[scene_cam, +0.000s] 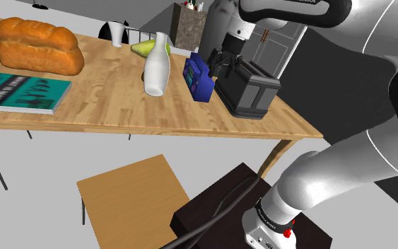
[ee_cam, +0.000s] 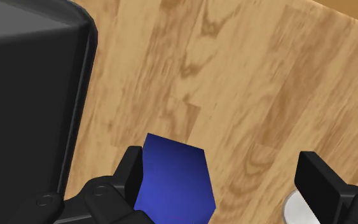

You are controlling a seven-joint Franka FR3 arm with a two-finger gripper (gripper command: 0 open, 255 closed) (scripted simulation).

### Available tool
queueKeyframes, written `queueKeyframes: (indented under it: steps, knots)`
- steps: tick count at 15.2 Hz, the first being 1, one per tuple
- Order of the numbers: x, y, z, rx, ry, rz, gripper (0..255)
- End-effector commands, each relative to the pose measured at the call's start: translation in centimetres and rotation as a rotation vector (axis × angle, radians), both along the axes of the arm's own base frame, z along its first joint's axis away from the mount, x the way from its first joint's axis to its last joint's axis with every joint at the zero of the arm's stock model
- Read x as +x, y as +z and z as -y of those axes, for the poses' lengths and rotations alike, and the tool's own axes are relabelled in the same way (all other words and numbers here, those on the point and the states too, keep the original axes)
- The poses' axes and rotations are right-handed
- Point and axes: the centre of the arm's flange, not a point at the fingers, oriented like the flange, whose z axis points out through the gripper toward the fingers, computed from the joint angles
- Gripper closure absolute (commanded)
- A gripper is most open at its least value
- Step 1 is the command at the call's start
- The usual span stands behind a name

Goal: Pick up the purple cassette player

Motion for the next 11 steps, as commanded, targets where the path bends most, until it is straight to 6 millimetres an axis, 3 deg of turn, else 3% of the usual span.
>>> queueKeyframes:
  steps: [1,11]
  knots:
    - [2.8,0.1,1.0,0.001,-0.026,-0.014,0]
    - [15.9,0.0,6.2,0.006,-0.151,-0.085,0]
